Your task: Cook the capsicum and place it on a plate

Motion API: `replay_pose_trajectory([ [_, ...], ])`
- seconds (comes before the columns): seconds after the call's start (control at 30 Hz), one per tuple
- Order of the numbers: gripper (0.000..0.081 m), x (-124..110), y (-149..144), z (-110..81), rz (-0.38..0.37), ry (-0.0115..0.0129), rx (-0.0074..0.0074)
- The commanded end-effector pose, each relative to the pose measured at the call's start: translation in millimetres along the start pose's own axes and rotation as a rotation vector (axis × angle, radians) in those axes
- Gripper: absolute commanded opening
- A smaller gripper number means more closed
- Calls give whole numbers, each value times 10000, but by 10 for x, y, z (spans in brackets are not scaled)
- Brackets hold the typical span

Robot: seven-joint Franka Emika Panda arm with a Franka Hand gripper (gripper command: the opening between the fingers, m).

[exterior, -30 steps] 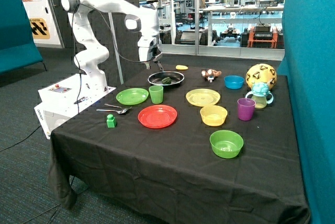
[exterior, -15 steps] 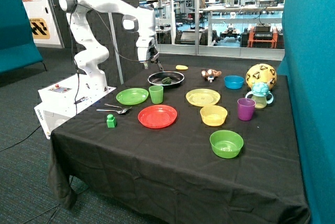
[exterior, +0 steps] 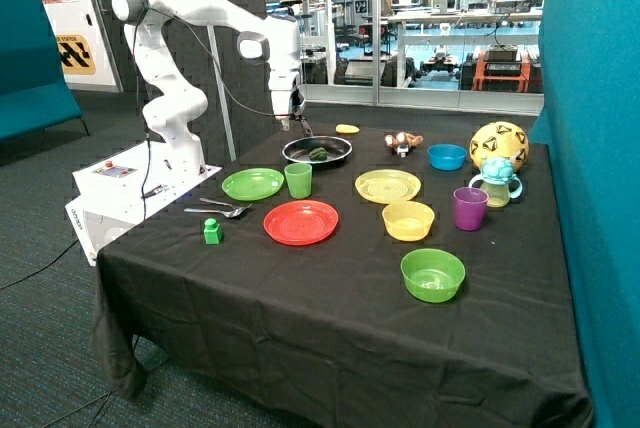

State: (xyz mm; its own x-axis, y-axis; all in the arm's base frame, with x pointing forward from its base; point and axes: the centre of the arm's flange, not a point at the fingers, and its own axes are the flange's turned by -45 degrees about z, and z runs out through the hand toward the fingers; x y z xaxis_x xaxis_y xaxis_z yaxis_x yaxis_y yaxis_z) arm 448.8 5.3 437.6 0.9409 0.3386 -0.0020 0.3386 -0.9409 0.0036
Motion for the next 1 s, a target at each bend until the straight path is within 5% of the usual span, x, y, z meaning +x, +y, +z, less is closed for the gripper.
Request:
replay_pose_trajectory([
  [0.0, 754, 65, -296, 93, -834, 21, 35],
  [0.4, 745, 156, -762, 267, -1962, 23, 33],
  [0.97, 762, 172, -1158, 616, -2388, 24, 33],
])
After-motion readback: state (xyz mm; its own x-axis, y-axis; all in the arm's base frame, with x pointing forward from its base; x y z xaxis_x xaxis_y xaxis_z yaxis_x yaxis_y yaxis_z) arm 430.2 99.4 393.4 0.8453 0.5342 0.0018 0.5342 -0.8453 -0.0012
